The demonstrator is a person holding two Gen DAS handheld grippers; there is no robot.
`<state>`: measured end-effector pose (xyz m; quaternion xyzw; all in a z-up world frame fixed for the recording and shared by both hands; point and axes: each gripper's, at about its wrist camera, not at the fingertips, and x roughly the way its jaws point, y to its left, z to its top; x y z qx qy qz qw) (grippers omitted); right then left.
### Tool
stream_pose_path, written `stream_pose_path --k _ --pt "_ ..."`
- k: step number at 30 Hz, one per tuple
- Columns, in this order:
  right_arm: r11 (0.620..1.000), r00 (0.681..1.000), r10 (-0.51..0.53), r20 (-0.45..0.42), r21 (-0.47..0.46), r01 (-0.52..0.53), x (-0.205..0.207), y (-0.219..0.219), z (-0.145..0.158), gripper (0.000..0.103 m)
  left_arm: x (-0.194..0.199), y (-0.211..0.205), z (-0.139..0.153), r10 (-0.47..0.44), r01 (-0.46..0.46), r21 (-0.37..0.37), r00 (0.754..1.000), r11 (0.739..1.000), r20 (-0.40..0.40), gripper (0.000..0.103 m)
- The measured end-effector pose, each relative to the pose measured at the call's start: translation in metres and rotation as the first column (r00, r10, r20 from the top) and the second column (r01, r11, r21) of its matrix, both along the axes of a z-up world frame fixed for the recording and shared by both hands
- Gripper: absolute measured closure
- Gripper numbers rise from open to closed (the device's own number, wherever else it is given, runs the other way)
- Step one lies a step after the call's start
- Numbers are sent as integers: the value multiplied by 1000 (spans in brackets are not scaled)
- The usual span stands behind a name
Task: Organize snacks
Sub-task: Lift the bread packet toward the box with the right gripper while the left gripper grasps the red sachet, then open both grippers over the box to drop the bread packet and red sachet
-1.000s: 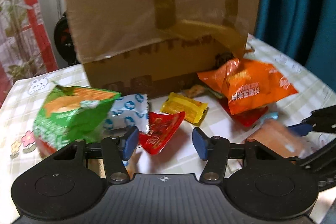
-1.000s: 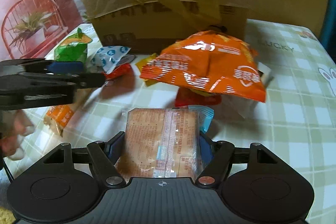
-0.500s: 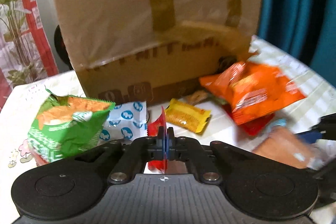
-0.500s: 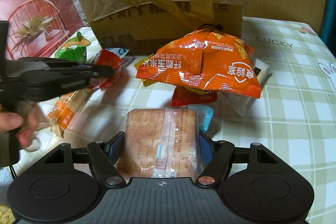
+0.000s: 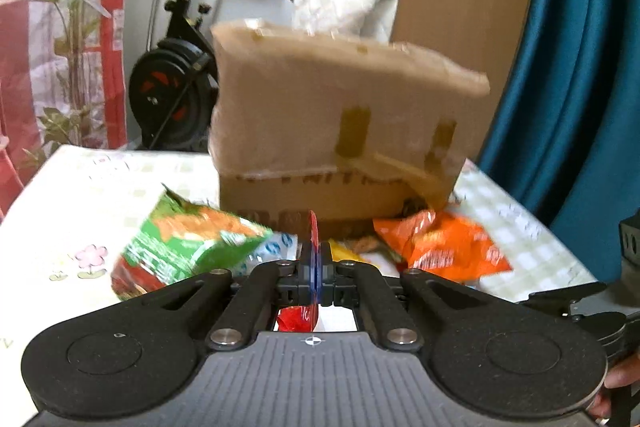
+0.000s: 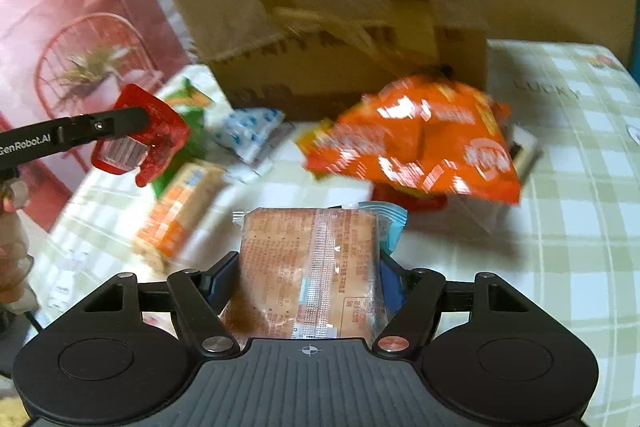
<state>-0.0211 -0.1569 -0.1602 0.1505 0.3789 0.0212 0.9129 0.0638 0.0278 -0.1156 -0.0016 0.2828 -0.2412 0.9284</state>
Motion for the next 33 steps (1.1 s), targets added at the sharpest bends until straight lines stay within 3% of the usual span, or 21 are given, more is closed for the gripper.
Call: stream_pose_path --k 10,17,20,22,27,33 --pt "996 969 94 228 -10 -94 10 1 88 37 3 11 57 16 -6 -78 992 997 127 101" --pt "985 909 70 411 -172 2 37 -30 165 37 40 -9 94 13 13 -106 970 994 242 101" --pt "958 876 73 476 -277 70 59 -43 187 37 65 -24 112 -1 33 -106 956 994 295 101" --pt "935 862 79 501 -337 110 79 -51 194 37 87 -36 122 1 32 -108 955 994 296 101" --pt "919 858 32 512 -353 177 128 -69 188 37 135 -64 127 29 -2 -96 959 995 281 101" --pt "938 877 -102 469 -249 242 166 -91 158 37 165 -80 108 41 -26 -75 977 997 210 100"
